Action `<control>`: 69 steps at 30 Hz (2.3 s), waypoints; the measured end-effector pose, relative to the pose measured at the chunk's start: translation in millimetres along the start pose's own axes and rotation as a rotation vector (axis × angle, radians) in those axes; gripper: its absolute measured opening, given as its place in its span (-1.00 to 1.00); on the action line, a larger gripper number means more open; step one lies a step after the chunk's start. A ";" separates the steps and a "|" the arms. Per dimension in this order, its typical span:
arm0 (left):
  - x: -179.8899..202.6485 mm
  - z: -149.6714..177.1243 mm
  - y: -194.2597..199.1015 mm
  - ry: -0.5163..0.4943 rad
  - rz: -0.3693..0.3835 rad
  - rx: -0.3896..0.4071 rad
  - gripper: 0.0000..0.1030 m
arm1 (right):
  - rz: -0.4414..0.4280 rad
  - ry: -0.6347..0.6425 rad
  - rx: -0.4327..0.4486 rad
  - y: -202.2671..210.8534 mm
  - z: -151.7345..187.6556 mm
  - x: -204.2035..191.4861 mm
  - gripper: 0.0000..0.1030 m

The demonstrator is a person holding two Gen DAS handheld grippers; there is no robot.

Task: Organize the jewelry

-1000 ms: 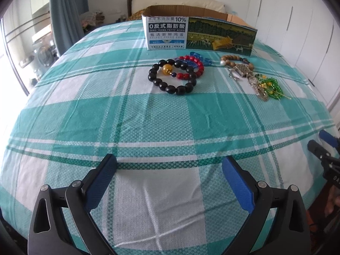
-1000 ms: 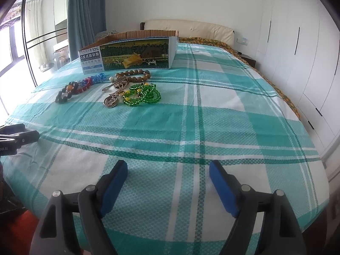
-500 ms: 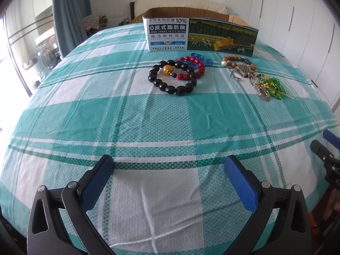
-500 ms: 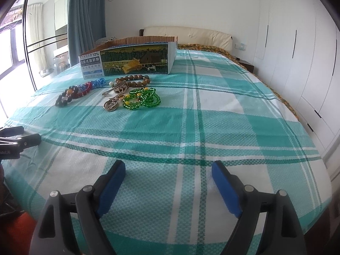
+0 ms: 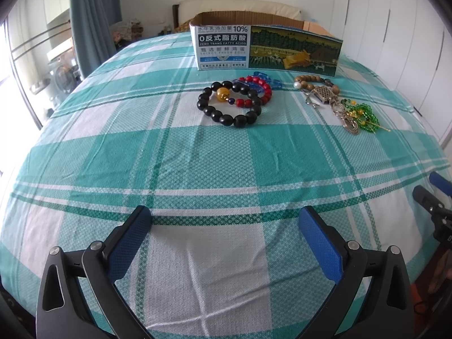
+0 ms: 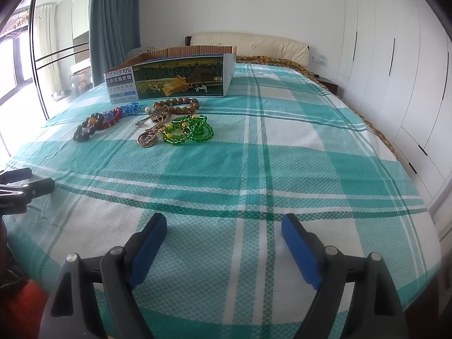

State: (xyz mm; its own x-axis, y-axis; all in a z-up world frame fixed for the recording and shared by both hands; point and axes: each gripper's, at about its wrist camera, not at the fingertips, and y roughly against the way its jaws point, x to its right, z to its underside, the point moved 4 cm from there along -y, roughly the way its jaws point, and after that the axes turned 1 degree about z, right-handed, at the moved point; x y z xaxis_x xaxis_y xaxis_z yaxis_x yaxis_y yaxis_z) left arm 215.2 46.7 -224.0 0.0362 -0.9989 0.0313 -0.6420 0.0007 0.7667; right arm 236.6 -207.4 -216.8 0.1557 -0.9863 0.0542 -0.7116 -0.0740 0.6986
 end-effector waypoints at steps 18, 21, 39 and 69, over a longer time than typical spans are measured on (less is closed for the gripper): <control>-0.1 0.2 -0.7 0.000 0.000 -0.003 0.99 | -0.016 0.017 -0.095 -3.0 -2.2 -4.3 0.89; -0.1 0.8 -1.3 0.000 0.000 -0.004 0.99 | -0.015 0.016 -0.103 -3.9 -3.2 -4.8 0.89; -0.1 1.4 -4.0 -0.005 0.004 -0.024 0.99 | -0.017 0.019 -0.102 -2.7 -2.1 -4.4 0.89; 0.1 1.4 -5.5 -0.004 0.005 -0.029 0.99 | -0.030 0.036 -0.124 -2.9 -3.3 -5.4 0.90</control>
State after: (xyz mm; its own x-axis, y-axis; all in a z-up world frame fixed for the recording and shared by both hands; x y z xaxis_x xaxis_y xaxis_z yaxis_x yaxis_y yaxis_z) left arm 217.7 46.6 -229.1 0.0305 -0.9990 0.0325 -0.6197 0.0066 0.7848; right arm 240.1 -201.4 -216.8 0.2015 -0.9779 0.0564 -0.6166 -0.0819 0.7830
